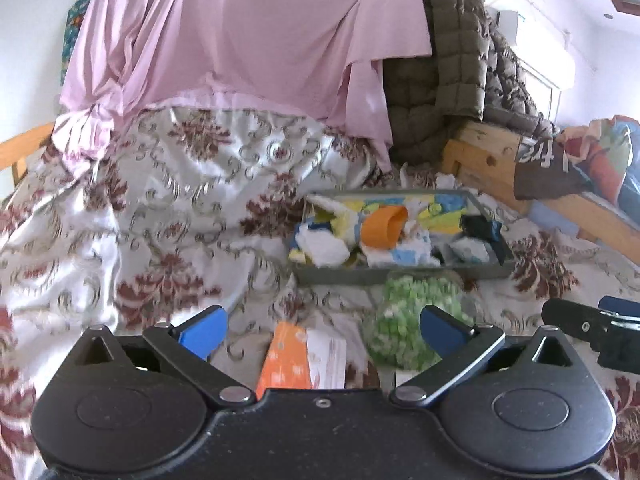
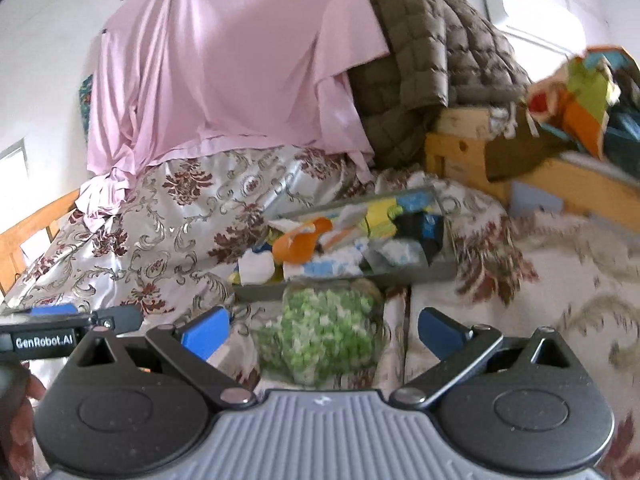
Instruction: Organize soft objects
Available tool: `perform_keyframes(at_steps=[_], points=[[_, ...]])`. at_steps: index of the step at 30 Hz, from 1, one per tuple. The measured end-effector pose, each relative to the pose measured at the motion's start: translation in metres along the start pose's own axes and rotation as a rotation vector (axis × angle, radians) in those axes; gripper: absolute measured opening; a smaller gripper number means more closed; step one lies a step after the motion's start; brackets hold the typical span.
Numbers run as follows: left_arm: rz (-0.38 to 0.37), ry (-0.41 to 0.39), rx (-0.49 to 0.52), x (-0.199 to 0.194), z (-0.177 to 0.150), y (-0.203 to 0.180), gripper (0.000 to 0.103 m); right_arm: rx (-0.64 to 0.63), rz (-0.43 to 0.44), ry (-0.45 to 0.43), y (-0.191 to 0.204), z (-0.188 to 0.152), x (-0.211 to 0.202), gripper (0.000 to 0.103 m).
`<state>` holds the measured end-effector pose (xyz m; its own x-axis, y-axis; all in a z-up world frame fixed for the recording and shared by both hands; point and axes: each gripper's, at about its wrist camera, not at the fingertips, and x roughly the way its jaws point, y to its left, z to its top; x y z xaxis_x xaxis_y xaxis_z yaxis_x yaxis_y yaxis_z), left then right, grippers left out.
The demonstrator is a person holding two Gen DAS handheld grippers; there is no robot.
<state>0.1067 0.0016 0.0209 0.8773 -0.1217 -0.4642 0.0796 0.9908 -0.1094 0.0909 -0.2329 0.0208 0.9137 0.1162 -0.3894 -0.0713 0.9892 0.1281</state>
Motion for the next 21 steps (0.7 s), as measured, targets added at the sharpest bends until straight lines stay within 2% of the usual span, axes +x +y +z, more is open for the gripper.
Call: perform_keyframes(at_steps=[6, 9, 15, 21], points=[[0.051, 0.093, 0.026, -0.003, -0.032, 0.000, 0.102, 0.029, -0.011, 0.064, -0.004, -0.028, -0.004, 0.103], [0.075, 0.122, -0.003, -0.004, -0.039, 0.005, 0.102, 0.019, -0.021, 0.070, -0.004, -0.036, -0.006, 0.103], [0.096, 0.119, -0.049, -0.004, -0.039, 0.012, 0.102, 0.008, -0.017, 0.074, -0.002, -0.042, -0.006, 0.103], [0.097, 0.129, -0.044, -0.003, -0.039, 0.012, 0.102, 0.018, -0.014, 0.076, -0.003, -0.042, -0.005, 0.103]])
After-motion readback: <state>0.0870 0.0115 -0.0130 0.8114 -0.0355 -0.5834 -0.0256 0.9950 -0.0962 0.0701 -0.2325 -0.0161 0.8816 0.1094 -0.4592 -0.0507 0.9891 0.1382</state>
